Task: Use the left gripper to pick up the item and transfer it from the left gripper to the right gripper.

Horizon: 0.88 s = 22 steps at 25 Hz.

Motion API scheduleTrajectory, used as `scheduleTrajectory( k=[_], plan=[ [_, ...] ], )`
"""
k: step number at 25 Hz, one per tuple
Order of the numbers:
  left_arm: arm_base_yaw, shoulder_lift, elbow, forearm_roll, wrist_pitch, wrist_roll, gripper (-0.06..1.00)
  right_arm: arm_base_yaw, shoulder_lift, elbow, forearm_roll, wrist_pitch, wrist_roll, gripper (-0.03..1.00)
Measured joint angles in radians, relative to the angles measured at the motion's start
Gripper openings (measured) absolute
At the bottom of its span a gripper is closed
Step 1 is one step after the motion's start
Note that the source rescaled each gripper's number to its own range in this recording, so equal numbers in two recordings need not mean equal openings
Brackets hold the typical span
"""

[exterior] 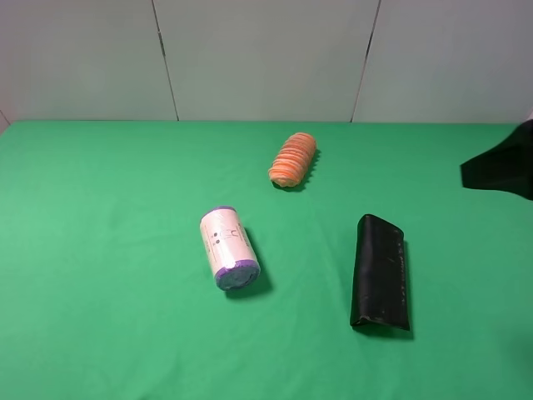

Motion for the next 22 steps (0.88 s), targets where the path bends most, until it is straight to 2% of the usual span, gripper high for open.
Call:
scheduleTrajectory(
  k=[10,22],
  plan=[
    [0.0,0.0,0.0,0.0,0.0,0.0,1.0,0.0,-0.211,-0.067,-0.034,0.3,0.017,1.0],
    [0.0,0.0,0.0,0.0,0.0,0.0,1.0,0.0,-0.489,-0.068,-0.056,0.33,0.104,1.0]
  ],
)
